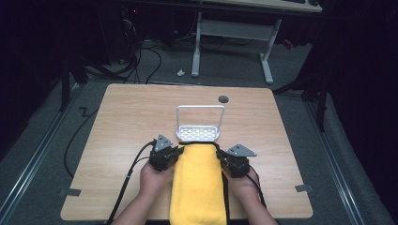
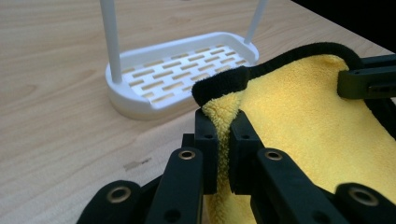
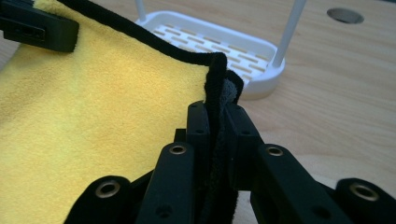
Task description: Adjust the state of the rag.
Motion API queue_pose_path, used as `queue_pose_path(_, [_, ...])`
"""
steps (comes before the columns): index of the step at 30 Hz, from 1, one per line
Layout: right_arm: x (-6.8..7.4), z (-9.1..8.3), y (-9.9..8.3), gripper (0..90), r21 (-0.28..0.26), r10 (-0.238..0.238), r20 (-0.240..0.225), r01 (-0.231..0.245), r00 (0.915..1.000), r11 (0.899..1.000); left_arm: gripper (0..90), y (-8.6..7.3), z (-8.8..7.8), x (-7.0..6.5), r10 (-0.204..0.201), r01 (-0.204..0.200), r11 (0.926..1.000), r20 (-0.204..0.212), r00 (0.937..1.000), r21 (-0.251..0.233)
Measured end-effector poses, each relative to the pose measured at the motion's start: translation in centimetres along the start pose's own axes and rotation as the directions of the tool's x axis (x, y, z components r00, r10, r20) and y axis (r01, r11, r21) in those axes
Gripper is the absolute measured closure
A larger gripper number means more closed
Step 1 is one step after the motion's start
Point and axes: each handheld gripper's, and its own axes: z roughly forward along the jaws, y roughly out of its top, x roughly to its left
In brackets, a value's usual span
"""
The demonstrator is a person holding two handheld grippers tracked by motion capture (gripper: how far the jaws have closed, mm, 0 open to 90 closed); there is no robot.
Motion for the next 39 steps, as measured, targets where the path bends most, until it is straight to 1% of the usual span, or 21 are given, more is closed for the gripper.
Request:
queue_pose_path(1, [0.0, -0.3, 0.4, 82.2, -0.015, -0.011, 0.004, 0.011, 0.9999, 1.000, 84.5, 0.1, 0.0, 0.0, -0.002, 0.002, 1.0000, 0.000, 1.0000, -0.003])
queue_pose_path(3, [0.1, -0.5, 0.7, 82.2, -0.025, -0.005, 0.004, 0.005, 1.0000, 1.000, 84.5, 0.7, -0.3, 0.1, -0.008, 0.008, 0.9998, 0.004, 1.0000, -0.019])
queue_pose_path(4, [0.0, -0.7, 1.1, 82.2, -0.038, -0.016, 0.009, 0.016, 0.9998, 0.999, 84.6, 0.9, -0.3, 0.1, -0.009, 0.009, 0.9997, 0.005, 0.9999, -0.025])
queue_pose_path(5, [0.0, -0.8, 1.2, 82.2, -0.043, -0.012, 0.011, 0.013, 0.9999, 0.999, 84.6, 1.1, -0.4, 0.1, -0.009, 0.010, 0.9996, 0.008, 0.9999, -0.027])
queue_pose_path(6, [-0.2, -1.1, 1.7, 82.2, -0.057, -0.018, 0.014, 0.019, 0.9997, 0.998, 84.6, 1.4, -0.4, 0.2, -0.007, 0.007, 0.9995, 0.010, 0.9999, -0.032])
queue_pose_path(8, [-0.2, -1.3, 2.0, 82.1, -0.067, -0.013, 0.015, 0.014, 0.9998, 0.998, 84.6, 1.9, -0.7, 0.2, -0.002, 0.003, 0.9987, 0.010, 0.9999, -0.051])
queue_pose_path(13, [-0.2, -1.9, 3.1, 82.3, -0.123, -0.027, 0.043, 0.032, 0.9987, 0.992, 84.6, 3.3, -1.3, 0.3, 0.013, -0.013, 0.9955, 0.000, 0.9999, -0.094])
queue_pose_path(14, [-0.2, -1.9, 3.2, 82.3, -0.132, -0.029, 0.047, 0.035, 0.9985, 0.991, 84.6, 3.6, -1.5, 0.3, 0.010, -0.010, 0.9946, 0.001, 0.9999, -0.103])
queue_pose_path(18, [-0.2, -2.5, 4.3, 82.3, -0.169, -0.032, 0.053, 0.041, 0.9981, 0.985, 84.7, 4.7, -2.2, 0.2, 0.017, -0.018, 0.9887, -0.009, 0.9998, -0.149])
queue_pose_path(20, [-0.2, -2.8, 4.8, 82.3, -0.182, -0.035, 0.061, 0.046, 0.9975, 0.982, 84.8, 5.2, -2.5, 0.3, 0.021, -0.023, 0.9866, -0.013, 0.9997, -0.162])
queue_pose_path(23, [-0.2, -3.2, 5.5, 82.3, -0.209, -0.039, 0.059, 0.051, 0.9975, 0.977, 84.9, 5.8, -3.0, 0.2, 0.030, -0.034, 0.9825, -0.022, 0.9993, -0.183])
queue_pose_path(24, [-0.2, -3.4, 5.8, 82.3, -0.216, -0.042, 0.064, 0.055, 0.9970, 0.975, 84.9, 6.0, -3.1, 0.2, 0.028, -0.033, 0.9800, -0.025, 0.9993, -0.196])
queue_pose_path(31, [0.1, -4.1, 7.3, 82.3, -0.265, -0.037, 0.077, 0.056, 0.9964, 0.963, 84.9, 7.2, -3.8, 0.1, 0.032, -0.038, 0.9711, -0.029, 0.9991, -0.236])
queue_pose_path(33, [0.2, -4.3, 7.7, 82.3, -0.275, -0.042, 0.079, 0.063, 0.9960, 0.959, 84.9, 7.6, -4.1, 0.0, 0.032, -0.038, 0.9667, -0.029, 0.9991, -0.253])
queue_pose_path(36, [0.2, -4.8, 8.5, 82.3, -0.299, -0.045, 0.083, 0.068, 0.9955, 0.952, 84.9, 8.4, -4.6, -0.1, 0.040, -0.047, 0.9609, -0.033, 0.9987, -0.273])
queue_pose_path(37, [0.2, -5.0, 8.6, 82.3, -0.304, -0.042, 0.085, 0.066, 0.9955, 0.950, 84.9, 8.6, -4.8, -0.1, 0.043, -0.051, 0.9580, -0.035, 0.9985, -0.282])
queue_pose_path(39, [0.2, -5.3, 9.1, 82.3, -0.321, -0.045, 0.088, 0.071, 0.9951, 0.944, 84.9, 9.2, -5.2, -0.2, 0.046, -0.055, 0.9543, -0.036, 0.9983, -0.294])
